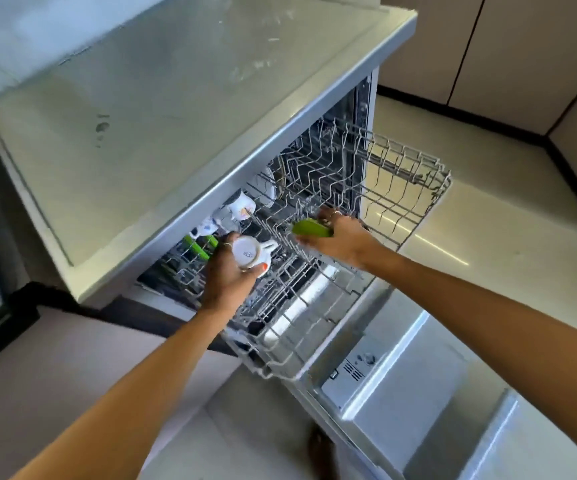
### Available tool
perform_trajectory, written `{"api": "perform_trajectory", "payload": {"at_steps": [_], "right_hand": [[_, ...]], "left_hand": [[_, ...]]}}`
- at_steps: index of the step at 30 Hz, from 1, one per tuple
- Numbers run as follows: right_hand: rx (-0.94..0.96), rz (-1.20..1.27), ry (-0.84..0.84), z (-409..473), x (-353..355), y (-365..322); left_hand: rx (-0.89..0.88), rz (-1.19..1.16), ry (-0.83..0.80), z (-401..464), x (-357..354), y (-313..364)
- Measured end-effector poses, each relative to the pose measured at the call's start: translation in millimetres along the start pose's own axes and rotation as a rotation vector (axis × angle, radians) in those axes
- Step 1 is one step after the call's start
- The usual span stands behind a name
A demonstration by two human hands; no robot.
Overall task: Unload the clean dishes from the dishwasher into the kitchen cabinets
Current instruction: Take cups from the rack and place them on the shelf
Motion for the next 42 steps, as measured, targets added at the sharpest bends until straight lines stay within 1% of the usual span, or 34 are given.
{"api": "perform_trajectory", "payload": {"at_steps": [2, 4, 5, 7, 11, 13, 16, 19, 22, 24, 25, 29, 32, 34, 42], "right_hand": [[0.056, -0.084, -0.038, -31, 10, -18], [0.131, -0.156, -0.079, -58, 22, -41], [0.169, -0.173, -0.097, -72, 30, -57], [0.229, -0.158, -0.074, -95, 45, -90], [0.347, -0.126, 0.077, -117, 60, -159], [0.41, -0.126, 0.114, -119, 58, -194], [0.51, -0.15, 0.118, -121, 52, -241], [0.587, -0.174, 0.086, -122, 43, -293], [0.664, -0.19, 0.03, -117, 16, -349], [0.719, -0.206, 0.021, -118, -4, -379], [0.767, -0.205, -0.003, -120, -23, -404], [0.883, -0.232, -0.074, -125, -69, -458], [0.982, -0.213, -0.111, -123, -104, -509], [1.026, -0.203, -0.116, -118, -123, -539], [1.137, -0.155, -0.033, -73, -195, -678]], "left_hand": [[-0.024, -0.01, -0.042, -30, 9, 13], [-0.054, -0.004, -0.026, -56, 24, 24], [-0.071, 0.0, 0.008, -71, 37, 32], [-0.115, 0.012, 0.072, -99, 62, 51], [-0.181, -0.072, 0.247, -142, 111, 83], [-0.213, -0.1, 0.353, -158, 141, 96], [-0.231, -0.102, 0.465, -176, 186, 99], [-0.169, -0.096, 0.542, -196, 242, 84], [-0.087, -0.119, 0.621, -221, 304, 52], [-0.069, -0.13, 0.681, -239, 335, 35], [-0.066, -0.134, 0.739, -252, 360, 24], [-0.036, -0.109, 0.895, -275, 423, 3], [-0.073, -0.098, 1.013, -286, 485, -14], [-0.107, -0.077, 1.061, -289, 522, -22], [-0.199, -0.091, 1.071, -267, 686, -55]]}}
Point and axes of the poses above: each hand's wrist, its own z-axis towards the middle knuckle, its own x-axis out of the back of the hand, y = z × x, the point moved 1 cm from there along z, towards the middle knuckle, and after that the axes turned 14 degrees about x, right-handed, at the moved point
